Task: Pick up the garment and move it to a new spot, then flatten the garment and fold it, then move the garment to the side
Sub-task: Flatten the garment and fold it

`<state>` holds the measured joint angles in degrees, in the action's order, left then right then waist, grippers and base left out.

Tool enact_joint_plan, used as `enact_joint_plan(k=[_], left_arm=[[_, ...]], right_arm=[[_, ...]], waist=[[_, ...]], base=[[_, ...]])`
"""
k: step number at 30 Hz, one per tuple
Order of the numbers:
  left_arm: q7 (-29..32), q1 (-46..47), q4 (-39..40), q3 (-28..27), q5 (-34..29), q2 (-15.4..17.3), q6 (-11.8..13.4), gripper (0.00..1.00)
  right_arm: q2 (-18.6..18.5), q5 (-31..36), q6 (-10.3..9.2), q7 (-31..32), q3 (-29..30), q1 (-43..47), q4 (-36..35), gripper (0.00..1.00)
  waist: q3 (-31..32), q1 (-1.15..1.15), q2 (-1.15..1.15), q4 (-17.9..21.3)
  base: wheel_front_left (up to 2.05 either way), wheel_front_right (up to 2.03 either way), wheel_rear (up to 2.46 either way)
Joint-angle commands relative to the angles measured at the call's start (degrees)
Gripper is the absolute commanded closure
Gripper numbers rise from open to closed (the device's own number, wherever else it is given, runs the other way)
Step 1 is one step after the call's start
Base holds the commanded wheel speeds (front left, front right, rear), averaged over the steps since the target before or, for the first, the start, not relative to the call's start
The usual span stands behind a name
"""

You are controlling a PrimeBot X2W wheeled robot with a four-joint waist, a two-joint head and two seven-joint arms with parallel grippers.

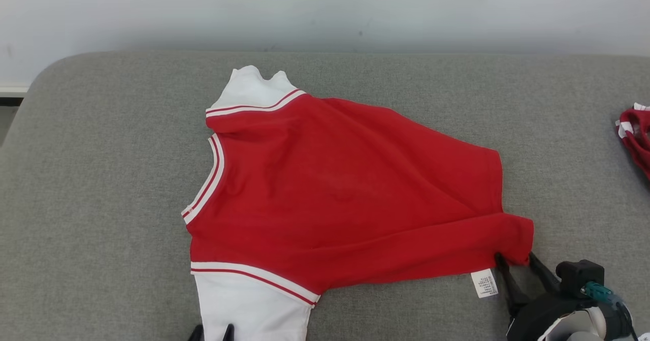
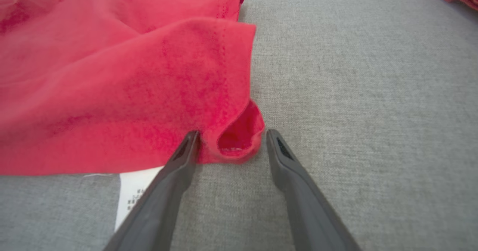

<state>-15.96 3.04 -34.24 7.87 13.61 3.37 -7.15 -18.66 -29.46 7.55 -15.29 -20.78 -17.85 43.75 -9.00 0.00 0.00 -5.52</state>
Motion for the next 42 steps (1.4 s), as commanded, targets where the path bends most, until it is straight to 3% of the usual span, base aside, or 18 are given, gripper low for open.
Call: enact_joint_plan(k=[1, 2, 3, 9, 15, 19, 22, 30, 34, 42], left_arm=[[1.5, -0.1, -2.0, 1.9, 0.4, -0.8, -0.5, 0.19], [1.5, 0.3, -1.9, 2.5, 1.1, -0.9, -0.5, 0.90], [1.5, 0.4, -1.6, 3.4, 2.3, -1.0, -0.5, 1.00], [0.9, -1.3, 5.6, 4.8, 9.7, -0.5, -0.2, 1.00], [0.9, -0.5, 16.6, 3.5, 11.3, -0.2, -0.2, 1.00], [0.9, 4.4, 21.8, 3.3, 11.4, 1.7, -0.2, 1.00], [1.6, 11.4, 22.9, 4.3, 11.8, 5.1, -0.2, 1.00], [9.8, 40.0, 20.7, 6.3, 15.5, 11.3, -0.2, 1.00], [14.2, 57.6, 15.5, 4.2, 19.8, 11.5, -0.2, 1.00], [16.8, 86.1, 3.0, 2.4, 18.7, 12.1, 1.0, 1.00]], right_arm=[[0.6, -0.7, -0.16, 0.3, -0.7, 0.1, 0.7, 0.88], [0.7, -1.2, -0.16, 0.3, -1.0, 0.0, 0.5, 1.00], [0.7, -1.7, -0.16, 0.3, -1.3, 0.2, 0.1, 1.00], [-1.4, -2.6, -0.16, 0.2, -1.3, 5.3, -8.7, 1.00], [-2.8, -2.8, -0.16, 0.2, -0.4, 9.0, -19.4, 1.00], [-3.6, -3.6, -0.16, 0.2, -0.3, 6.8, -24.4, 1.00], [-4.3, -5.3, -0.16, 0.2, -1.5, 2.8, -26.5, 1.00], [-7.7, -11.7, -0.16, 2.3, -3.8, -18.3, -25.8, 1.00], [-9.3, -15.4, -0.16, 5.5, -3.7, -33.5, -22.8, 1.00], [-10.9, -21.1, -0.16, 11.9, -3.0, -60.7, -14.1, 1.00]], waist=[[0.2, 0.00, 0.00, -0.1], [0.4, 0.00, 0.00, -0.2], [0.5, 0.00, 0.00, -0.1], [1.9, 0.00, 0.00, 0.7], [2.0, 0.00, 0.00, 2.7], [1.3, 0.00, 0.00, 4.0], [0.0, 0.00, 0.00, 4.9], [-10.6, 0.00, 0.00, 7.0], [-18.4, 0.00, 0.00, 8.2], [-27.0, 0.00, 0.00, 9.6]], base=[[0.00, 0.00, 0.00], [0.00, 0.00, 0.00], [0.00, 0.00, 0.00], [0.00, 0.00, 0.00], [0.00, 0.00, 0.00], [0.00, 0.00, 0.00], [0.00, 0.00, 0.00], [0.00, 0.00, 0.00], [0.00, 0.00, 0.00], [0.00, 0.00, 0.00]])
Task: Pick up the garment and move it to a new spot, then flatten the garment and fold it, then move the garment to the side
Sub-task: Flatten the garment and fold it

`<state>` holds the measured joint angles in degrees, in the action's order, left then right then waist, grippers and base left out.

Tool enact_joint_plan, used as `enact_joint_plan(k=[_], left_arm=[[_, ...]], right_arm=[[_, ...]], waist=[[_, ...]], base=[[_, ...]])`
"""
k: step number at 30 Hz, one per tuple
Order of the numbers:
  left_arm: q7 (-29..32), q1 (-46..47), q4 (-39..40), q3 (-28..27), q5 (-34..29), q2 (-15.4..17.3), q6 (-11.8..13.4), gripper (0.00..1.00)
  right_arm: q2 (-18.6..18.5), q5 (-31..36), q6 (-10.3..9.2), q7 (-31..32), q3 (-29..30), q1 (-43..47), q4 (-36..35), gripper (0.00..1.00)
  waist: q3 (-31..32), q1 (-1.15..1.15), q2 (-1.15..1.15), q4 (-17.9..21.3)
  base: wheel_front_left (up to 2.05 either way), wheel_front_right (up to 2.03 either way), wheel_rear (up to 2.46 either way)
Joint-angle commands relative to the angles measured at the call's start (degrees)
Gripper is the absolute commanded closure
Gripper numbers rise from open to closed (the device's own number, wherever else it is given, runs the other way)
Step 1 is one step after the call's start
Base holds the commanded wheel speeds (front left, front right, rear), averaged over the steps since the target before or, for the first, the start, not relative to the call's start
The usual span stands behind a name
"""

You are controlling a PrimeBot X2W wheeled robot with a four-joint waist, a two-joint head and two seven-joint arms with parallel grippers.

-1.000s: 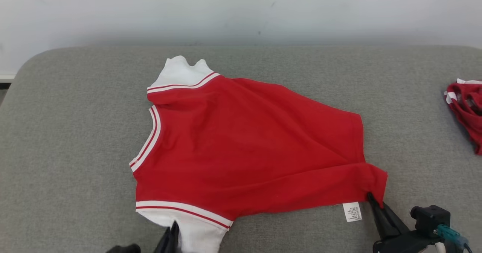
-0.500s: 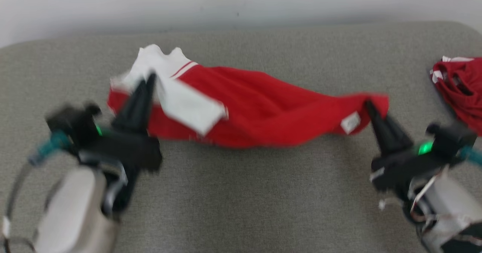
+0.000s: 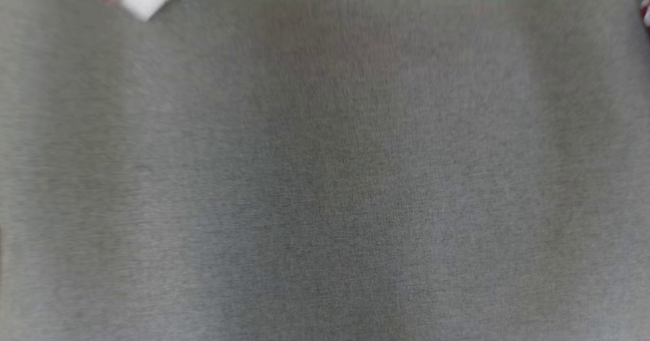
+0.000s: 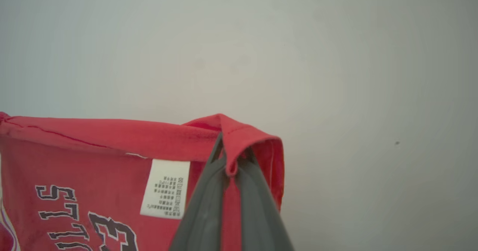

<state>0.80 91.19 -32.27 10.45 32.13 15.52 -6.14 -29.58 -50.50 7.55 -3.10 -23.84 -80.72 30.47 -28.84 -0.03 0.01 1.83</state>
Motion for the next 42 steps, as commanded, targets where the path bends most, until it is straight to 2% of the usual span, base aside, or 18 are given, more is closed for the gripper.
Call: enact_joint_plan(k=[1, 11, 19, 23, 32, 40, 42], left_arm=[[-0.1, 1.2, -0.7, 0.2, -0.4, -0.1, -0.2, 1.00], [-2.9, 27.6, -16.2, 1.8, -3.8, -2.0, 1.9, 1.00], [-4.7, 36.4, -24.8, 4.0, -5.4, -4.3, 1.3, 1.00], [-6.4, 37.5, -28.2, 3.8, -4.6, -4.4, 0.9, 1.00], [-10.0, 37.7, -32.8, 3.7, -2.9, -4.3, -0.3, 1.00], [-13.8, 30.3, -31.8, 5.0, -1.2, -6.4, -1.3, 1.00], [-15.0, 24.0, -27.0, 5.5, 2.5, -6.7, -1.3, 1.00]], right_arm=[[0.0, -0.1, -0.16, 0.1, -0.3, -1.1, 0.6, 1.00], [2.2, 2.7, -0.16, 0.6, -3.2, -25.1, 16.7, 1.00], [4.5, 3.4, -0.16, 0.0, -5.5, -34.7, 25.6, 1.00], [5.5, 2.8, -0.16, -0.4, -7.3, -36.0, 27.3, 1.00], [4.9, 0.3, -0.16, -1.9, -10.5, -36.0, 28.6, 1.00], [2.0, -3.6, -0.16, -4.6, -16.4, -28.1, 21.0, 1.00], [0.2, -6.9, -0.16, -6.4, -18.0, -22.3, 17.1, 1.00]], waist=[[-7.5, 0.03, -0.01, 2.2], [-6.9, 0.03, -0.01, 2.7], [-8.7, 0.03, -0.01, 2.4], [-10.2, 0.03, -0.01, 2.3], [-12.2, 0.03, -0.01, 1.7], [-11.5, 0.03, -0.01, 1.1], [-10.1, 0.03, -0.01, 1.1]], base=[[0.00, 0.00, 0.00], [0.00, 0.00, 0.00], [0.00, 0.00, 0.00], [0.00, 0.00, 0.00], [0.00, 0.00, 0.00], [0.00, 0.00, 0.00], [0.00, 0.00, 0.00]])
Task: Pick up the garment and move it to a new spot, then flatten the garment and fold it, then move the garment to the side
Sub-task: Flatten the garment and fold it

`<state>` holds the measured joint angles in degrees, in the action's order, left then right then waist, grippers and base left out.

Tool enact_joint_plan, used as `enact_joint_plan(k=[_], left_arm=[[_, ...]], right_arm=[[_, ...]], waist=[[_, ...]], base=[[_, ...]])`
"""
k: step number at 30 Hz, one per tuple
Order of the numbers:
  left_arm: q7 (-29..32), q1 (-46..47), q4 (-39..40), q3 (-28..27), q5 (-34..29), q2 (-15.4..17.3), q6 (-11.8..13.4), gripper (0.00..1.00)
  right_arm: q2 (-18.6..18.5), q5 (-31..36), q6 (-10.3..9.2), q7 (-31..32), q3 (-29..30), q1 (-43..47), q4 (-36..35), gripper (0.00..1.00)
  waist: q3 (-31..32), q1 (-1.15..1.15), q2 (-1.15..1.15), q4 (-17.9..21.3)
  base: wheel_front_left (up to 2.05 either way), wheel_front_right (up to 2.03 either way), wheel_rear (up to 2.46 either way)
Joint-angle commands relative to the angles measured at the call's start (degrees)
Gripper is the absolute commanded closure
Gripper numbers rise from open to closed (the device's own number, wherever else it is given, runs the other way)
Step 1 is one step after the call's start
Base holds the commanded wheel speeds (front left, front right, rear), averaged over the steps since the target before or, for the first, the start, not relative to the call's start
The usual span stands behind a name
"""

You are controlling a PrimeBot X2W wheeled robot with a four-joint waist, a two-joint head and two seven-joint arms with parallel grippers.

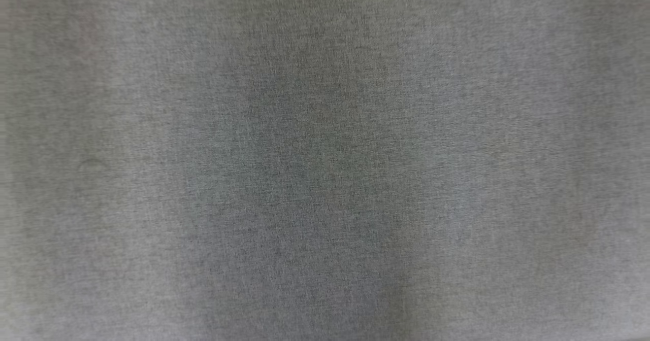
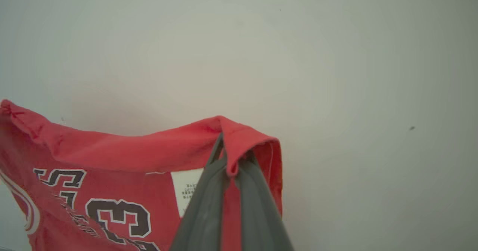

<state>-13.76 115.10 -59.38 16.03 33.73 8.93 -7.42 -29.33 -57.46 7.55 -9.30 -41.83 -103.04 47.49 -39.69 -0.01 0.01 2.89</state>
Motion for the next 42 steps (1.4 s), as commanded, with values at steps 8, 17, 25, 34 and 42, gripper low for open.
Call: enact_joint_plan(k=[8, 17, 25, 34, 42], left_arm=[[-1.2, -29.6, 20.0, -0.9, 9.3, 6.5, 0.1, 1.00], [-1.3, -69.6, 49.4, -6.4, 13.1, 8.1, 8.9, 1.00], [-1.1, -99.6, 65.6, -6.6, 14.2, 5.8, 15.1, 1.00], [-1.5, -119.2, 68.7, -5.9, 14.0, 1.4, 16.2, 1.00], [-1.5, -127.3, 66.9, -3.3, 14.1, -1.2, 14.7, 1.00]], right_arm=[[-7.1, -7.4, -0.16, -4.3, -4.4, 23.3, -14.1, 1.00], [-11.4, -11.0, -0.16, -5.9, -1.5, 49.5, -25.4, 1.00], [-9.7, -8.5, -0.16, -5.9, 6.5, 72.8, -30.1, 1.00], [-7.7, -6.2, -0.16, -5.9, 12.9, 90.8, -30.8, 1.00], [-6.5, -4.8, -0.17, -4.1, 16.5, 101.6, -31.0, 1.00]], waist=[[8.1, 0.01, -0.01, -0.5], [16.0, 0.01, -0.01, -0.5], [22.6, 0.01, -0.01, -1.4], [27.7, 0.01, -0.01, -3.0], [30.9, 0.01, -0.01, -4.2]], base=[[0.00, 0.00, 0.00], [0.00, 0.00, 0.00], [0.00, 0.00, 0.00], [0.00, 0.00, 0.00], [0.00, 0.00, 0.00]])
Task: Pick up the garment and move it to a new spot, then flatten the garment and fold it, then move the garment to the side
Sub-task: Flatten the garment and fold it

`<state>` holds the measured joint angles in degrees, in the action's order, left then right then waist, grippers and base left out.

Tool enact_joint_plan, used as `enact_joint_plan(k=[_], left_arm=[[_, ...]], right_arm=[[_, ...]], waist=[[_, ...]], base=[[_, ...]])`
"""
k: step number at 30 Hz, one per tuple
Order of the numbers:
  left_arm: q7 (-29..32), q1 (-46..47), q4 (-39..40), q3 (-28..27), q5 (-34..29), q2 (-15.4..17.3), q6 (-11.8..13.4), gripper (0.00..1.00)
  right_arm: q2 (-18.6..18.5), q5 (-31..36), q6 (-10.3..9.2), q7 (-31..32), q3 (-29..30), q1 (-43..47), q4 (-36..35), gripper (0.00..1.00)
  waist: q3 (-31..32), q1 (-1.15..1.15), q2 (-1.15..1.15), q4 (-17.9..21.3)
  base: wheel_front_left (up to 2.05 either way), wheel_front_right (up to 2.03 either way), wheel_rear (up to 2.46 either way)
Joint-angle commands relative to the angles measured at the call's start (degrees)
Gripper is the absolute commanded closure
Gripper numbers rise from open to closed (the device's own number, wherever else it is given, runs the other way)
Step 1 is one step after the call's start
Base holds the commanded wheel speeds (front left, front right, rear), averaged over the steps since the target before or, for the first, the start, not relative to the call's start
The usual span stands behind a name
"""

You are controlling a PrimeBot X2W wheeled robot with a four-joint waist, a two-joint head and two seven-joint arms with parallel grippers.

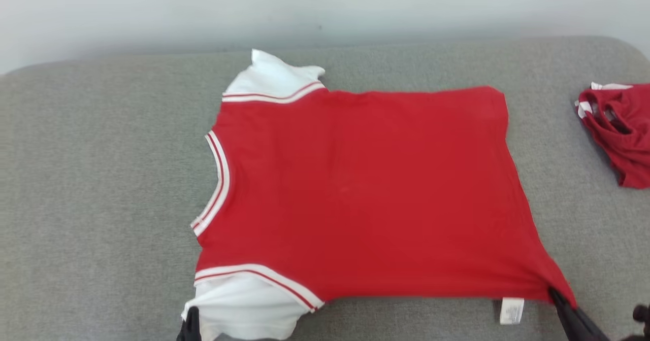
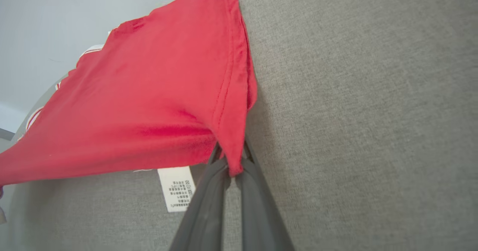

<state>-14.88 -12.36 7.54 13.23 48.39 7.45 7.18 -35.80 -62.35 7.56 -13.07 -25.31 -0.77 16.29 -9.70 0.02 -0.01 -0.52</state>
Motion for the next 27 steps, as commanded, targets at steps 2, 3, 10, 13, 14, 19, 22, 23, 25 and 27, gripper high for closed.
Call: enact_joint_plan(k=[2, 3, 10, 13, 14, 19, 22, 23, 25, 27], left_arm=[[-0.4, -1.1, 0.0, -0.2, -0.5, 0.0, 0.1, 1.00], [-0.4, -1.6, -0.1, -0.2, -0.5, 0.0, 0.2, 1.00], [0.4, 0.7, 0.0, -0.1, -1.5, 1.7, -0.6, 1.00], [1.6, 3.7, -0.2, 0.3, -2.0, 2.8, -1.2, 1.00], [2.2, 4.9, -0.5, 0.6, -2.3, 3.3, -1.3, 1.00], [5.6, 12.7, -2.6, 1.4, -3.6, 5.2, -2.2, 1.00], [7.2, 18.2, -5.1, 1.3, -4.3, 6.4, -2.8, 1.00], [7.6, 20.0, -6.4, 1.3, -4.1, 6.4, -3.2, 1.00], [9.0, 25.0, -10.0, 1.2, -4.3, 7.1, -3.6, 1.00], [9.5, 28.2, -12.6, 1.2, -4.6, 7.4, -4.2, 1.00]], right_arm=[[0.4, 0.4, -0.18, 0.5, 1.3, 2.0, 0.0, 1.00], [0.6, 0.7, -0.18, 1.0, 2.0, 3.0, -0.3, 1.00], [4.2, 3.2, -0.18, 5.8, 5.8, 3.4, -3.4, 1.00], [6.2, 3.2, -0.18, 8.4, 7.5, 2.3, -4.6, 1.00], [6.9, 2.8, -0.17, 9.5, 8.0, 2.0, -4.9, 1.00], [9.4, 2.9, -0.17, 14.7, 10.3, -1.8, -5.6, 1.00], [10.8, 3.5, -0.17, 17.5, 11.0, -5.1, -5.6, 1.00], [11.5, 3.0, -0.17, 18.3, 11.5, -6.3, -5.3, 1.00], [12.8, 3.1, -0.17, 20.9, 12.3, -10.0, -3.9, 1.00], [14.1, 3.3, -0.17, 22.5, 12.7, -12.6, -2.4, 1.00]], waist=[[1.0, -0.02, 0.01, -0.9], [1.0, -0.02, 0.01, -0.8], [0.5, -0.02, 0.01, 0.9], [0.2, -0.02, 0.01, 1.5], [0.0, -0.02, 0.01, 1.6], [-1.5, -0.02, 0.01, 2.7], [-2.9, -0.02, 0.01, 3.5], [-3.2, -0.02, 0.01, 3.7], [-4.4, -0.02, 0.01, 4.4], [-5.1, -0.02, 0.01, 4.8]], base=[[0.00, 0.00, 0.00], [0.00, 0.00, 0.00], [0.00, 0.00, 0.00], [0.00, 0.00, 0.00], [0.00, 0.00, 0.00], [0.00, 0.00, 0.00], [0.00, 0.00, 0.00], [0.00, 0.00, 0.00], [0.00, 0.00, 0.00], [0.00, 0.00, 0.00]])
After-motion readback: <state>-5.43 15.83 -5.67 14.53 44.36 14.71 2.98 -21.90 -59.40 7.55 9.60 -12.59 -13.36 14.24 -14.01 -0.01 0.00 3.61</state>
